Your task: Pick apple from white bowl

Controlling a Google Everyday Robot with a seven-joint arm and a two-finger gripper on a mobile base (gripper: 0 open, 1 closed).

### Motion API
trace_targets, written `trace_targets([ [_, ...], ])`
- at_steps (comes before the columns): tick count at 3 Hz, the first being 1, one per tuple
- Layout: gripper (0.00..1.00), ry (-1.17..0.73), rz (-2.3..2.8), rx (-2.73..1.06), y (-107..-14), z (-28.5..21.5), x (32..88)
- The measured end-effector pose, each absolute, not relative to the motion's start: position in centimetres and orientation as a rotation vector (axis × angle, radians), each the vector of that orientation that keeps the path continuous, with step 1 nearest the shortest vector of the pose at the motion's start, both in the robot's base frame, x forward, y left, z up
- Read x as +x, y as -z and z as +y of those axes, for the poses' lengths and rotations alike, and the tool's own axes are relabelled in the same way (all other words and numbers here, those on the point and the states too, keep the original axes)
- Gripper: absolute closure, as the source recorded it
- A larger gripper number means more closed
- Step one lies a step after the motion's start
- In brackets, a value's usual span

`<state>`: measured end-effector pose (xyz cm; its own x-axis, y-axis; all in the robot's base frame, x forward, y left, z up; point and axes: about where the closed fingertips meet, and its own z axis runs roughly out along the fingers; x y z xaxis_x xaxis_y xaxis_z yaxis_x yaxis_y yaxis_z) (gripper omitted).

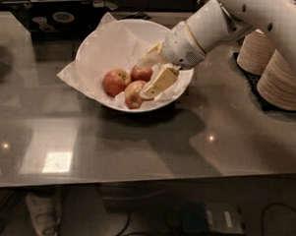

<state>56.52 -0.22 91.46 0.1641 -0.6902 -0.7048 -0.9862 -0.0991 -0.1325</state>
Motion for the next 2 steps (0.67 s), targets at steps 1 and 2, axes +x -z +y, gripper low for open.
trace_targets([
  [1, 0.38, -0.626, 1.619, -1.866, -90.2, -0.4, 57.1],
  [2, 0.39, -0.613, 1.65, -1.872, -89.1, -0.5, 57.5],
])
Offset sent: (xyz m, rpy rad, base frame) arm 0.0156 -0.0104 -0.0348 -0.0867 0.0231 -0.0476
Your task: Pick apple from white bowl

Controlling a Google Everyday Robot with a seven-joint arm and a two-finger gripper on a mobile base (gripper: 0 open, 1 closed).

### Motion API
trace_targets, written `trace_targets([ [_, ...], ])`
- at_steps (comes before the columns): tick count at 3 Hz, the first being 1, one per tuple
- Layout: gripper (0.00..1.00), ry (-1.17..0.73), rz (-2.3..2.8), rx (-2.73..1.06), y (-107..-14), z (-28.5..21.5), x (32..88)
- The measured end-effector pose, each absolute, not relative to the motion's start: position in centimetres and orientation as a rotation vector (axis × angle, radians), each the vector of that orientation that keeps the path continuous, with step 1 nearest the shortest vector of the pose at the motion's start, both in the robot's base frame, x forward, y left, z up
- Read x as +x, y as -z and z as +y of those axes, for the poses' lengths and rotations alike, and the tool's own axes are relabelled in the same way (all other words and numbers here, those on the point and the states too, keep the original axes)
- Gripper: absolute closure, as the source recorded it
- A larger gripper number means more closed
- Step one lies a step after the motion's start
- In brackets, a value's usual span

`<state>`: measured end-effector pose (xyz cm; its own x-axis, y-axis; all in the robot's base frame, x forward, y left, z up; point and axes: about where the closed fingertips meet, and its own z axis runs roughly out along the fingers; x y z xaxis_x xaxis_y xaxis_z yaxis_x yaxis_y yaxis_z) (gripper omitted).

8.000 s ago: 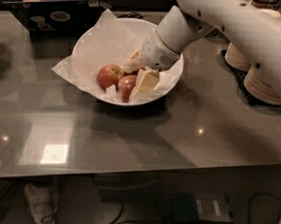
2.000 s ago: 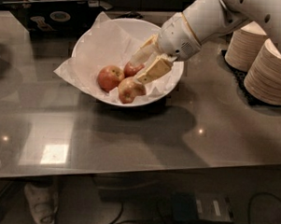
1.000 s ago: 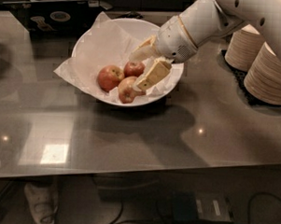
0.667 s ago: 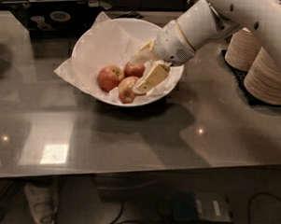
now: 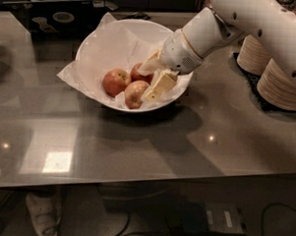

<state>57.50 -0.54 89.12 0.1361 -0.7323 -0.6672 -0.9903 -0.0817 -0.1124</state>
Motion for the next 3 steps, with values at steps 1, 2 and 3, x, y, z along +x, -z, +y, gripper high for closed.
trace_targets([
  [1, 0.39, -0.605, 1.675, -1.879, -88.21, -0.4, 57.79],
  [2, 0.39, -0.608, 1.68, -1.883, -88.28, -0.25, 57.76],
  [3, 0.37, -0.607, 1.687, -1.889, -88.21, 0.06, 57.71],
])
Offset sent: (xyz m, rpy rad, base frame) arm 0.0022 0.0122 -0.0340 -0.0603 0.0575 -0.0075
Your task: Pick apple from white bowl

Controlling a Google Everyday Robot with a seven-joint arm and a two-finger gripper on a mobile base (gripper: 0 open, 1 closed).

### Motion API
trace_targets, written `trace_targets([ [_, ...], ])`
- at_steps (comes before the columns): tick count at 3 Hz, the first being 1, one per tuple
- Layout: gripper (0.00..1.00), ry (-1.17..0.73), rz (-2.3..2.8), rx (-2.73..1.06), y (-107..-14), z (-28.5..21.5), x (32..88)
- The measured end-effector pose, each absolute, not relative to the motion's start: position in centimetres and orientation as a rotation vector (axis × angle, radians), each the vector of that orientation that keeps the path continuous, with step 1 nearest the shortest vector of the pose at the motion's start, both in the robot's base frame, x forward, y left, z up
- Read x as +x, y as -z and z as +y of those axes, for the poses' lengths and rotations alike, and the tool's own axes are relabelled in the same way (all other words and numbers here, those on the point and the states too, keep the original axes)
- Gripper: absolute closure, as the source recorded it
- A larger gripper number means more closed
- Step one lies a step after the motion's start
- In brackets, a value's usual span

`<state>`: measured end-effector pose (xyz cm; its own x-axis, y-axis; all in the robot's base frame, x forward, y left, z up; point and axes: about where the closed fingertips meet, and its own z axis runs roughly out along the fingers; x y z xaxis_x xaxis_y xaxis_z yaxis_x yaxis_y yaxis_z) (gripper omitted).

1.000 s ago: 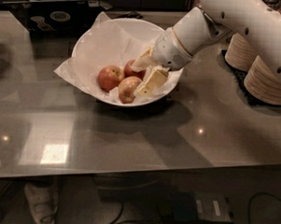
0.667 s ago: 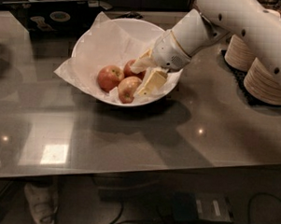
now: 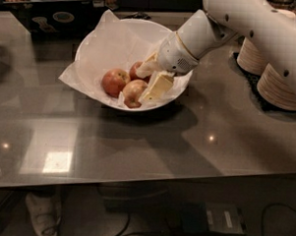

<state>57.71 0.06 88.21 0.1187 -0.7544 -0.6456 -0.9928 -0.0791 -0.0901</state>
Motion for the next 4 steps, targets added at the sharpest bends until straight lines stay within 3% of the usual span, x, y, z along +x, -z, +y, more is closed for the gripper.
trace_targets([
  [1, 0.33, -0.599, 1.697, -1.903, -88.0, 0.7, 57.6],
  [4, 0.33, -0.591, 1.72, -1.947, -86.2, 2.2, 57.5],
])
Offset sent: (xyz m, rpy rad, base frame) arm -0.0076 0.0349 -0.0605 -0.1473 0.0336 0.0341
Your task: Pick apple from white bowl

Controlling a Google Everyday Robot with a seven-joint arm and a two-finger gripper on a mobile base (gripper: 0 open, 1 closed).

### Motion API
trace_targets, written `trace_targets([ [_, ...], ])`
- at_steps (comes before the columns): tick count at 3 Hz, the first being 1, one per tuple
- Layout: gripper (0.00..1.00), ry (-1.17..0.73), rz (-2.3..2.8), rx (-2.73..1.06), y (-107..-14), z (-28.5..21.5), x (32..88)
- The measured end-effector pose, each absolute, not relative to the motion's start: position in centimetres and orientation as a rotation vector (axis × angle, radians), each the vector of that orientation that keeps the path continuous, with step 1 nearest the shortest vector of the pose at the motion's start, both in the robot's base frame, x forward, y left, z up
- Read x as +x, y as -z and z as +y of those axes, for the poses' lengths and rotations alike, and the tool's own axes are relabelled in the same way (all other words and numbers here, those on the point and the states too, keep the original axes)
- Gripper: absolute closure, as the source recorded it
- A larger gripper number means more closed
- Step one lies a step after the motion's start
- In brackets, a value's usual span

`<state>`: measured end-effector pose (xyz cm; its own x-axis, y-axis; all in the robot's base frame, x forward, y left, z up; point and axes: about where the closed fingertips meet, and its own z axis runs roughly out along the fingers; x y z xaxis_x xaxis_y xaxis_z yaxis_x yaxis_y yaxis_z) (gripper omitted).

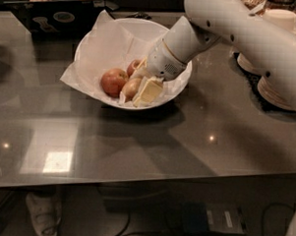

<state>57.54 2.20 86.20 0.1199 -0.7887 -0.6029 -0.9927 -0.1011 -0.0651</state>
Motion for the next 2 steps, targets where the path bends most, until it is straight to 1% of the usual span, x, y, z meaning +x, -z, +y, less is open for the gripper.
trace_targets([
  [1, 0.52, -0.591, 1.72, -1.947, -86.34, 2.21, 57.54],
  [2, 0.76, -0.592, 1.72, -1.947, -86.34, 2.2, 57.54],
])
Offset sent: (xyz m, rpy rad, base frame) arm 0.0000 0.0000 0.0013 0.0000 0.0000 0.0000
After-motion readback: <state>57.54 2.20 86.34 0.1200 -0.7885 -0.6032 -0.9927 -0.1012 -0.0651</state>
